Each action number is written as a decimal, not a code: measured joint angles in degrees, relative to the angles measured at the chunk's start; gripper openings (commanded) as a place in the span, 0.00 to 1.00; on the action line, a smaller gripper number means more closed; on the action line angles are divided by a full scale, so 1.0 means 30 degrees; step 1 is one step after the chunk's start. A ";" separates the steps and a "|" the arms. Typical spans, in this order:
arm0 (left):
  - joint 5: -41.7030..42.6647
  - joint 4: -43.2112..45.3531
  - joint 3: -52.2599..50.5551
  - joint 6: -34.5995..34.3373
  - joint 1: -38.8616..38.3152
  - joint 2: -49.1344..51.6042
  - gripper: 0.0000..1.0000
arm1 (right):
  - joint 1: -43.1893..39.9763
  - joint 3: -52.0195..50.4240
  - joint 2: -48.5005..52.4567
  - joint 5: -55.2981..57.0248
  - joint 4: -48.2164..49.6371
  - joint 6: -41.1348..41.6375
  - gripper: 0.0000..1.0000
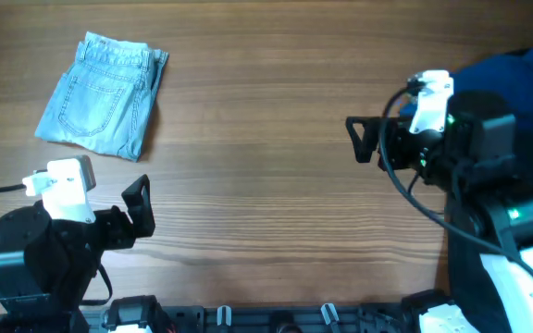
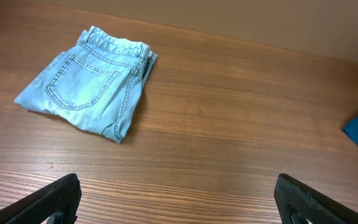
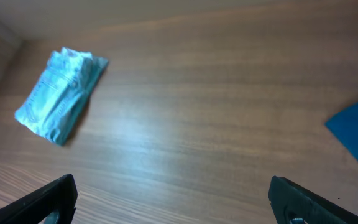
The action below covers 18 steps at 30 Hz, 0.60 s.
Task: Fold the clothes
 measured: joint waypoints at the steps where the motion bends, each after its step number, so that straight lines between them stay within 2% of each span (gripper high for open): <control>1: -0.0007 -0.0007 0.0000 0.0000 -0.0007 0.0000 1.00 | 0.0000 -0.0007 0.0248 0.0036 -0.0044 0.0036 0.99; 3: -0.0029 -0.0007 0.0000 0.0000 -0.0007 0.0000 1.00 | 0.0007 -0.0066 0.0408 0.0131 0.0284 -0.0131 0.99; 5: -0.0073 -0.0007 0.0000 0.0000 -0.0007 0.0000 1.00 | 0.0007 -0.0663 -0.0291 0.0277 0.2120 -0.0546 1.00; 8: -0.0087 0.0000 0.0000 0.0000 -0.0007 0.0000 1.00 | 0.0000 -0.2528 -0.3147 0.0729 0.4983 -0.1122 1.00; 12: -0.0131 -0.0015 0.0000 0.0000 -0.0007 0.0000 1.00 | -0.0503 -0.6747 -0.8451 0.2149 0.8211 -0.1428 0.99; 18: -0.0131 -0.0015 0.0000 0.0000 -0.0007 0.0000 1.00 | -0.1705 -1.3712 -1.3843 0.2907 0.8998 -0.1552 0.99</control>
